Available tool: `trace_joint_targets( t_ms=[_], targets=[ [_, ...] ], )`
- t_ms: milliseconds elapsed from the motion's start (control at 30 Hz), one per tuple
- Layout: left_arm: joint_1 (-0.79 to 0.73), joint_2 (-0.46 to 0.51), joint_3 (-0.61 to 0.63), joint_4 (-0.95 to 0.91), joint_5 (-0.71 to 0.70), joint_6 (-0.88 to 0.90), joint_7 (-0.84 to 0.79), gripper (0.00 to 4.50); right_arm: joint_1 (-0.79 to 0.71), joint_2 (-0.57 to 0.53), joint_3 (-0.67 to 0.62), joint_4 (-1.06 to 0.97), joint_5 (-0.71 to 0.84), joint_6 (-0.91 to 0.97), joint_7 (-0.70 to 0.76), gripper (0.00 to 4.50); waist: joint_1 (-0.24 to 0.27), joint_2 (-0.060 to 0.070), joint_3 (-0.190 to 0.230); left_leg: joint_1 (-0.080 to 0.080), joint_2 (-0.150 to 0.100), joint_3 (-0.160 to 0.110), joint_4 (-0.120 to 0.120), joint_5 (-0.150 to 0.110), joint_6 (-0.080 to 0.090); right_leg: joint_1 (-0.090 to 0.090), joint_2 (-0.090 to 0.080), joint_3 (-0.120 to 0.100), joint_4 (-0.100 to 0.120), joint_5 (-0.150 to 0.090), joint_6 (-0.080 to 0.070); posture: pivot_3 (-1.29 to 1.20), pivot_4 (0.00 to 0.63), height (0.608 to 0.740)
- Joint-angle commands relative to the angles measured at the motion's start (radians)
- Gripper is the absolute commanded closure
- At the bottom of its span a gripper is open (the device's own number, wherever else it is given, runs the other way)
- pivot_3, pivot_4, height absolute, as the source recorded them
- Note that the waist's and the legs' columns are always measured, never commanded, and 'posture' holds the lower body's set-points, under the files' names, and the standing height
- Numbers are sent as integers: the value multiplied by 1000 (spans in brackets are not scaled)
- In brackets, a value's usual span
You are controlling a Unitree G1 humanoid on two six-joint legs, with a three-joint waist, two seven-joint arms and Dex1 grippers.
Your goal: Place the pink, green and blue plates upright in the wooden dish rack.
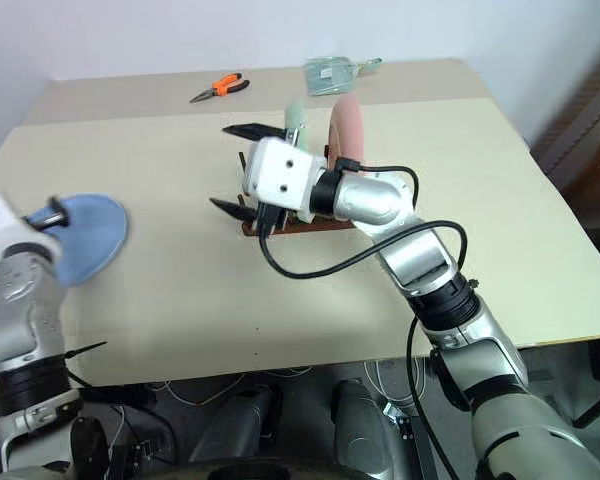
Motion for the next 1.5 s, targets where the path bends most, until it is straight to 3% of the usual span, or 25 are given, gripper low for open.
trace_joint_targets(
  t_ms=[33, 167, 233, 300, 500, 567, 767, 933, 1200, 1300, 1467, 1500],
  targets=[
    [-5, -22, 91, -57, -20, 98, 81, 0, 2, 23, 3, -5, -23, -48, 17, 23, 3, 0, 0, 0, 0, 0, 0, 0, 0, 0, 0, 0, 0, 0, 0, 0, 150, 739],
    [-15, -90, 171, -94, -149, 220, 56, 0, 17, 44, 5, -8, -25, -61, 35, 23, 2, -2, -1, 0, -1, -1, 1, 0, 0, 1, 0, 0, 0, 0, 0, 0, 150, 739],
    [-26, -131, 215, -107, -205, 261, 69, 568, 23, 52, 5, -8, -30, -66, 40, 0, 0, -2, -1, 0, -1, -1, 1, 0, 0, 1, 0, 0, 0, 0, 0, 0, 150, 739],
    [-31, -164, 260, -116, -238, 280, 105, 1301, 27, 62, 0, -5, -29, -64, 44, 0, -2, -2, -1, 0, -1, -1, 1, 0, 0, 1, 0, 0, 0, 0, 0, 0, 150, 739],
    [-41, -146, 212, -128, -274, 253, 53, 4447, 31, 63, -21, 7, -26, -34, 56, 0, -3, -2, -1, 1, 1, -1, 0, 0, -1, 1, 1, 0, 0, 1, -1, 0, 150, 739],
    [-49, -129, 163, -152, -279, 205, -4, 4447, 28, 62, -24, 8, -35, -35, 50, 0, 1, -2, -1, 2, 0, -1, 0, 0, -1, 2, 1, 0, 0, 1, -1, 0, 150, 739],
    [-143, -29, -150, -284, -211, 89, -190, 4447, -2, 61, 10, 36, -138, -128, 31, 0, 6, -4, 0, 1, 0, -1, 1, 1, -2, 2, 1, 0, -1, 1, -1, 0, 150, 739],
    [-250, -18, -306, -357, -218, 88, -258, 4447, -51, 87, 51, 126, -251, -215, -7, 0, -12, -4, 0, 3, 0, 2, -2, 3, -6, 2, 1, 3, -1, 1, -1, 0, 150, 739],
    [-314, -37, -363, -390, -223, 108, -260, 4447, -193, 177, 89, 409, -441, -300, -151, 0, -9, -4, 0, 5, 7, 9, -2, 4, -7, 0, 7, 8, 0, 3, -4, 0, 150, 739],
    [-310, -36, -364, -396, -218, 110, -260, 4500, -231, 199, 98, 488, -490, -323, -194, 1270, -8, -4, 0, 5, 7, 10, -2, 4, -7, 0, 7, 9, 0, 3, -4, 0, 150, 739],
    [-292, -39, -333, -395, -221, 102, -257, 4500, -224, 219, 95, 485, -495, -341, -191, 3902, -9, -4, 0, 5, 7, 11, -2, 4, -7, -1, 7, 9, 0, 3, -4, 0, 150, 739],
    [-292, -45, -328, -395, -225, 98, -257, 4158, -220, 220, 97, 480, -499, -345, -191, 4449, -9, -4, 0, 5, 7, 11, -2, 4, -7, -1, 7, 9, 0, 3, -4, 0, 150, 739]
  ],
)
